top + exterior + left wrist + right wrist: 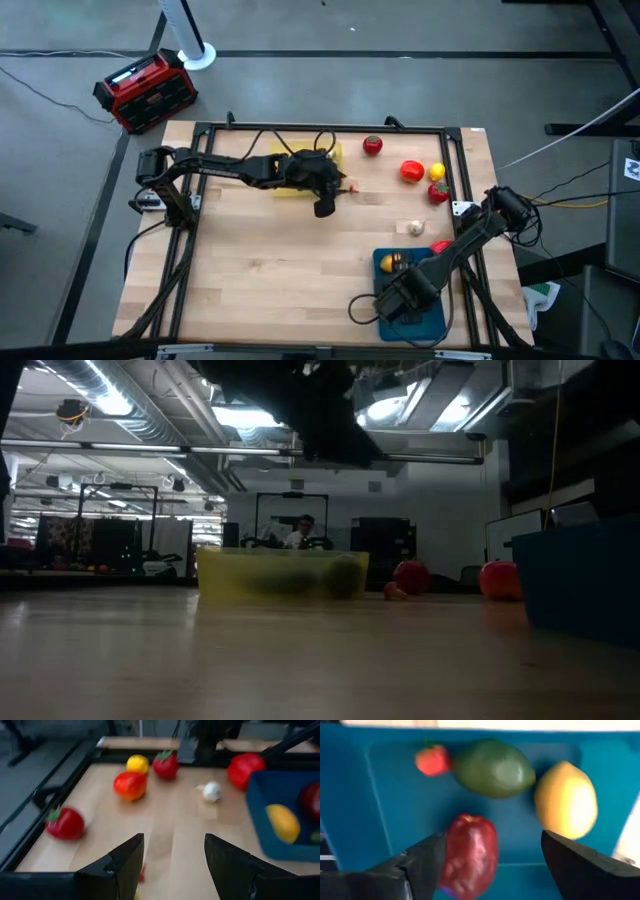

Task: Sort produce into baskets
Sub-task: Put the red mushroom into the yellow bin

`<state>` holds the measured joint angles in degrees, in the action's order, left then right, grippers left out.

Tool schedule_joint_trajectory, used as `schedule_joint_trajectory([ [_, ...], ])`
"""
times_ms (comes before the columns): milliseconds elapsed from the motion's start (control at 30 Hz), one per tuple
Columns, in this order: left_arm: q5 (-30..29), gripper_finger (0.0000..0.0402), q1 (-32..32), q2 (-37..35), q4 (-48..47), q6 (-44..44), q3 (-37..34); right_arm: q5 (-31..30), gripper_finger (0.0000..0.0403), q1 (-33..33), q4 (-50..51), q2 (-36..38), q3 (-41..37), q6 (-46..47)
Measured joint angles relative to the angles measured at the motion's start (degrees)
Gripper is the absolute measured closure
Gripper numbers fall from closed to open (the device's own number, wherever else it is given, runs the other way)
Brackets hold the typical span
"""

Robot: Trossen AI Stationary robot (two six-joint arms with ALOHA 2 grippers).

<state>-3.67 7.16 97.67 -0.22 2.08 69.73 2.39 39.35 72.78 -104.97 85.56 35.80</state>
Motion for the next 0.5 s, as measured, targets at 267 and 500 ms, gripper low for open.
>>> schedule_joint_trajectory([
  [267,0.19,0.0197,-0.83,0.0,6.54,0.98,0.25,-7.38,0.0083,0.0,2.66,5.29,0.02,1.98],
  [500,0.91,0.0197,1.05,0.77,6.56,0.97,4.76,-14.67,0.0083,-0.47,2.87,12.21,0.02,2.19],
])
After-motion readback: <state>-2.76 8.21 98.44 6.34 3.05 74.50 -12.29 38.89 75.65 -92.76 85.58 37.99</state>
